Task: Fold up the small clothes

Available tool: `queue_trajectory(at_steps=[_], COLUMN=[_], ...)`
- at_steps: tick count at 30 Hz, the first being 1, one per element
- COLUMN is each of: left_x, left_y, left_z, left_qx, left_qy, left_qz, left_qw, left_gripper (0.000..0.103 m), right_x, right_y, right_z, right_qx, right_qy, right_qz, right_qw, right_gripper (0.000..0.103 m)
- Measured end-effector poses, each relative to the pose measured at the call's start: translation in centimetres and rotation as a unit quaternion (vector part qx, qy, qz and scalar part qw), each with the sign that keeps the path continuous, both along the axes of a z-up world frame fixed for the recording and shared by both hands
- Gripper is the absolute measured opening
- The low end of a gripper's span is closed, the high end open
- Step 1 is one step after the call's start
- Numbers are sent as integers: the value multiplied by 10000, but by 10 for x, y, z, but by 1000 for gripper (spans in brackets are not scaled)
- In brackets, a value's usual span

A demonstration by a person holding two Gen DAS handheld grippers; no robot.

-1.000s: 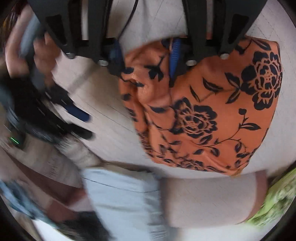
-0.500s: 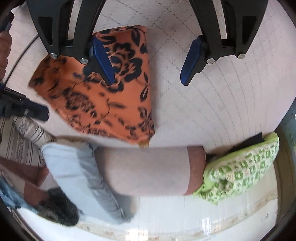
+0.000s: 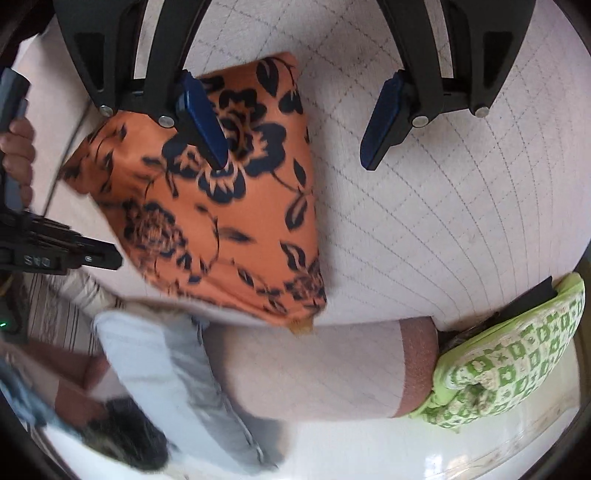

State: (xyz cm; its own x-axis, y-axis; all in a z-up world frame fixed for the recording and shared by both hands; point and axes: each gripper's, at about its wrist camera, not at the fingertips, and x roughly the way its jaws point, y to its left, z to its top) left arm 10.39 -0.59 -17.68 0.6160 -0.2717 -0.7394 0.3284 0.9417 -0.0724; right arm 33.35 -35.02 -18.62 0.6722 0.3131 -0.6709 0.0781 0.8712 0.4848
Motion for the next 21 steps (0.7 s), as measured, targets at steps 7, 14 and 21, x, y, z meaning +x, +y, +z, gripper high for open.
queue_trajectory(at_steps=[7,14,21], left_x=[10,12,13], left_y=[-4,-13,2], left_z=[-11,-23,4], left_qx=[8,136,-398], left_qy=[114,333,-81], left_qz=[-56,-314,-281], left_qw=[9999,9989,9988], left_gripper=[75,76,76], right_x=[83,125,56], right_y=[1,-9,-43], right_z=[1,-49,-8], right_qx=[110,399,909], right_qy=[86,792,219], right_qz=[225,-40,-293], right_qw=[9997,9961,9952], right_gripper=[18,16,57])
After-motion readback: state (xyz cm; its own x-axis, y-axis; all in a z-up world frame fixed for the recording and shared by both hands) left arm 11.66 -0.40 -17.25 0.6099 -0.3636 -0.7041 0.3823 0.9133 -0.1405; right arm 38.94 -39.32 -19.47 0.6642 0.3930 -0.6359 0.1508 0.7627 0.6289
